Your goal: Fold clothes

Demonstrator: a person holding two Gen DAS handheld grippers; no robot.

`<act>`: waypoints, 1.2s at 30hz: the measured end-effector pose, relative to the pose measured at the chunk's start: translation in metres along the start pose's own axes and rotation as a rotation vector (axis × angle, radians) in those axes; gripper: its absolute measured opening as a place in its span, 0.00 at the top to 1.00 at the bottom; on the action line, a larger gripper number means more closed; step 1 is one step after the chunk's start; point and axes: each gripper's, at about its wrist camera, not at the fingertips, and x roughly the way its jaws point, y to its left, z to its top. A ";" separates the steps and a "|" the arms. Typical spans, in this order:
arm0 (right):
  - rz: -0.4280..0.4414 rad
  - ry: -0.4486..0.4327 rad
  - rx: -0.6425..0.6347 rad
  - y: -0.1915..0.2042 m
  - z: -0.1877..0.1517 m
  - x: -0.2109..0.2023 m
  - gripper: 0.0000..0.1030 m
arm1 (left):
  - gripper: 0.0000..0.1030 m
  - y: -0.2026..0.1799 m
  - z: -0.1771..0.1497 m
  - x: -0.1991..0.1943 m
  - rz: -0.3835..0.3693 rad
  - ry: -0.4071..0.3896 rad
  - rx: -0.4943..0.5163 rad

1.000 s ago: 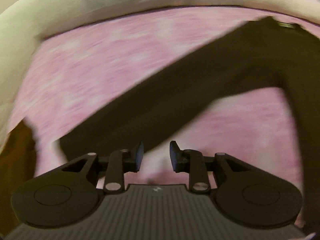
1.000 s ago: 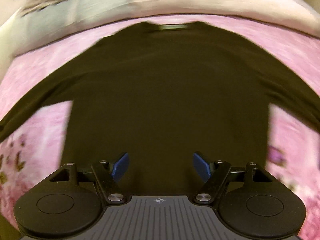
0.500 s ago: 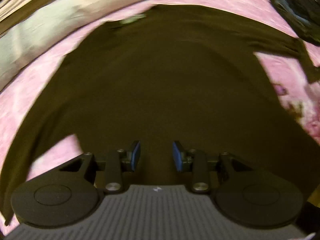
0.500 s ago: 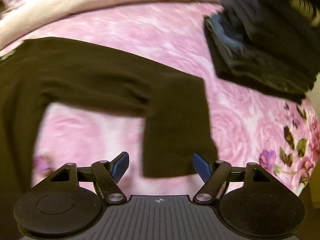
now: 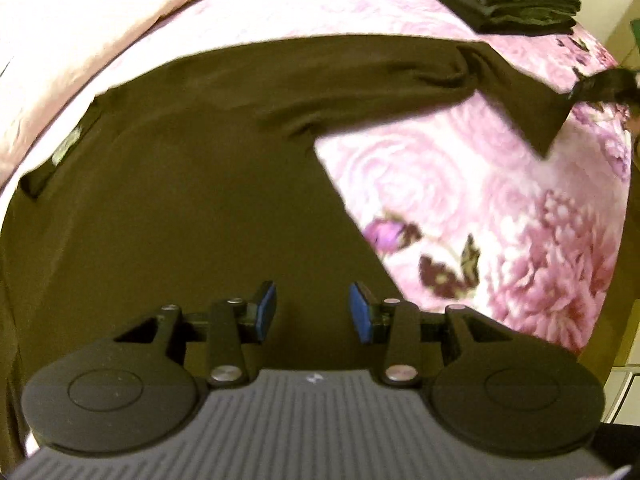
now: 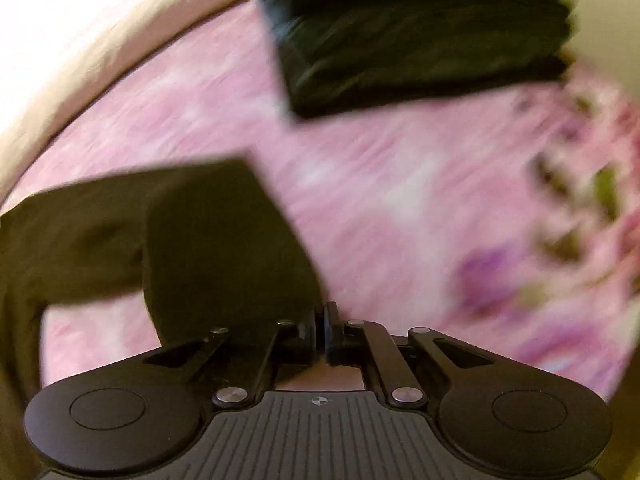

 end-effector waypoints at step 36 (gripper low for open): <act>0.361 0.308 -0.386 0.081 -0.212 -0.127 0.20 | 0.58 0.059 -0.365 -0.098 0.184 0.153 -0.126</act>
